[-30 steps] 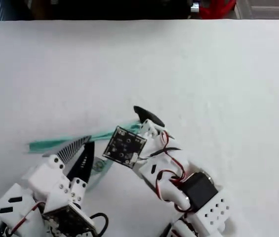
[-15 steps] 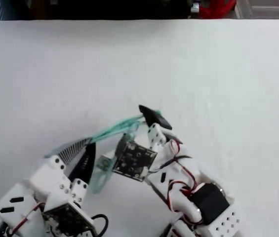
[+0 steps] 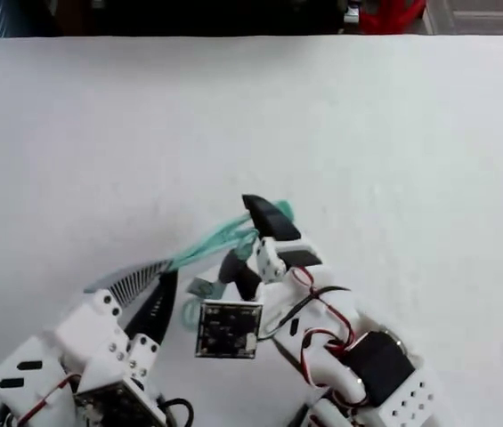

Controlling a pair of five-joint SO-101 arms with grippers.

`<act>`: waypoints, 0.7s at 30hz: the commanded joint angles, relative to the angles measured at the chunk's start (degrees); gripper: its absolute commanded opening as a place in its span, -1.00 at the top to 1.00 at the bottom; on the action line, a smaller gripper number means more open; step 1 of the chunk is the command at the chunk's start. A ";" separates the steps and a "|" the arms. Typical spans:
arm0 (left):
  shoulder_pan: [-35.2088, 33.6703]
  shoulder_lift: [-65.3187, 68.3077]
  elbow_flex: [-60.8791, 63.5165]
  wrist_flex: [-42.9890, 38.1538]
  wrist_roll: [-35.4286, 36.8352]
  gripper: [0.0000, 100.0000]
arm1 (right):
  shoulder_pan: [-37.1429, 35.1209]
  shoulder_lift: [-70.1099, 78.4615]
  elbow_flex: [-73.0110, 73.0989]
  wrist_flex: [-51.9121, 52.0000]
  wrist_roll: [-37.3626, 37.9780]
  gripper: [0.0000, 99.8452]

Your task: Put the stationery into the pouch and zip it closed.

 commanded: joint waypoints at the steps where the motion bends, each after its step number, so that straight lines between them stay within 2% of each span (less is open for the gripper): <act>1: 1.45 0.48 0.26 0.62 0.44 0.95 | -1.89 0.22 -1.93 -2.24 2.73 0.40; 4: 1.27 0.48 0.26 0.62 0.35 0.95 | -1.19 0.22 -5.19 -1.54 2.55 0.40; 11: 1.27 0.48 0.62 0.62 0.26 0.95 | 0.84 -0.31 -15.21 10.86 2.02 0.40; 21: 1.54 0.48 0.70 0.62 0.62 0.95 | 2.77 0.22 -26.37 22.46 3.25 0.40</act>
